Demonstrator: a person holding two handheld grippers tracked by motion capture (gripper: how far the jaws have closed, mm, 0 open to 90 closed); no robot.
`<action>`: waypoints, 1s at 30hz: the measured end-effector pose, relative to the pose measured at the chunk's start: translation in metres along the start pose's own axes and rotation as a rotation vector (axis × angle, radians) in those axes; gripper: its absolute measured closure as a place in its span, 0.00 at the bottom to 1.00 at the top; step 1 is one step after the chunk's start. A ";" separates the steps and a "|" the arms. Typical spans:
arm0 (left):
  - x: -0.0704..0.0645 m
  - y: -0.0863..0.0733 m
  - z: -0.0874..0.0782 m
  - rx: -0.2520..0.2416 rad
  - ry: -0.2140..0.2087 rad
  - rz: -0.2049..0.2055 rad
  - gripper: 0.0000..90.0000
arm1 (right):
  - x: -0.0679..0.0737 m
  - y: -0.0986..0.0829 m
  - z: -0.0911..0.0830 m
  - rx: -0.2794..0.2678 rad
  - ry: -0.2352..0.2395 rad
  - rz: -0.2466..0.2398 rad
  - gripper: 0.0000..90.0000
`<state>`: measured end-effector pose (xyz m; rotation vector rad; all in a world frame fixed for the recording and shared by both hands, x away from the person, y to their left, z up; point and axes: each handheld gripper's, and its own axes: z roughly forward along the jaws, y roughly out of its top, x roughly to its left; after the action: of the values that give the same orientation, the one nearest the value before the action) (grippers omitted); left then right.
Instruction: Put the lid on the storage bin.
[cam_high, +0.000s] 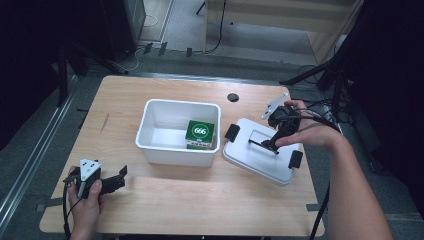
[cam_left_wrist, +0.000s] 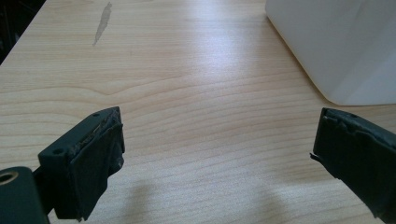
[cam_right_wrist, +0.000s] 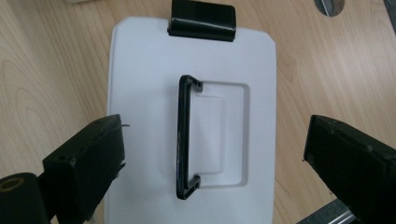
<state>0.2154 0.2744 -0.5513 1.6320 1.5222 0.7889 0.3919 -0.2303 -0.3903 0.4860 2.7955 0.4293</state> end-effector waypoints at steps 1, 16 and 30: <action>0.000 0.000 0.000 0.000 0.000 0.000 0.03 | 0.001 -0.002 0.001 0.006 0.004 0.006 0.06; 0.000 0.000 0.000 0.000 0.000 -0.001 0.03 | 0.007 -0.016 0.019 0.025 -0.028 -0.002 0.22; 0.000 0.000 0.000 0.000 -0.001 -0.002 0.03 | 0.012 -0.022 0.039 0.082 -0.005 -0.002 0.38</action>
<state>0.2154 0.2747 -0.5513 1.6309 1.5228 0.7865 0.3865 -0.2360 -0.4357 0.5009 2.8170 0.3128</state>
